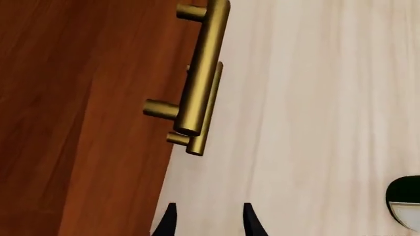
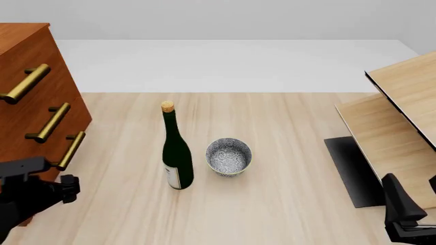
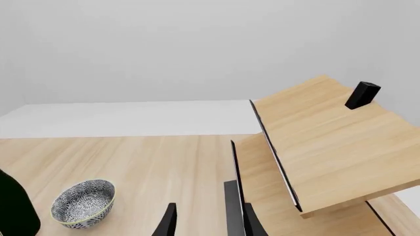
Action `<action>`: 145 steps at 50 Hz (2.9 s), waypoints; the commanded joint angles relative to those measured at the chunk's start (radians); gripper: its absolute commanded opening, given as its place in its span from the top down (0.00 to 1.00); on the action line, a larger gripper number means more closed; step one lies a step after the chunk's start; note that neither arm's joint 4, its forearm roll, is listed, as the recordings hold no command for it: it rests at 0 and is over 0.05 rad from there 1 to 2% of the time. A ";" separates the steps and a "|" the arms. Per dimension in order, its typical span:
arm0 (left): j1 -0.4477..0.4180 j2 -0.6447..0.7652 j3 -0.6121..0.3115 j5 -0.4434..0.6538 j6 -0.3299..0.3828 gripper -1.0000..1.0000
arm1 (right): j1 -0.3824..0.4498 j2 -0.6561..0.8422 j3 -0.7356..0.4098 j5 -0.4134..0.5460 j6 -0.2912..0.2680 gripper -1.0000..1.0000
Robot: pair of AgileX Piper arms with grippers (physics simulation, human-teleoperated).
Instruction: Close the bottom drawer of the cabinet and open the top drawer.
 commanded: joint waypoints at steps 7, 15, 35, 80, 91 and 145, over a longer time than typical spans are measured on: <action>-0.125 -0.006 -0.020 0.005 -0.132 0.00 | 0.000 -0.003 0.000 0.002 -0.001 0.00; -0.177 0.013 -0.024 -0.014 -0.175 0.00 | -0.001 -0.001 -0.001 0.001 0.000 0.00; -0.357 -0.028 -0.059 -0.021 -0.285 0.00 | 0.000 -0.004 -0.001 0.004 0.000 0.00; -0.378 -0.369 -0.309 0.118 0.077 0.00 | -0.008 -0.007 -0.001 0.003 0.005 0.00; -0.411 -0.357 -0.335 0.084 0.110 0.00 | -0.009 -0.009 0.000 0.003 0.001 0.00; -0.278 -0.241 -0.358 0.091 0.937 0.00 | -0.003 -0.008 -0.001 0.004 0.002 0.00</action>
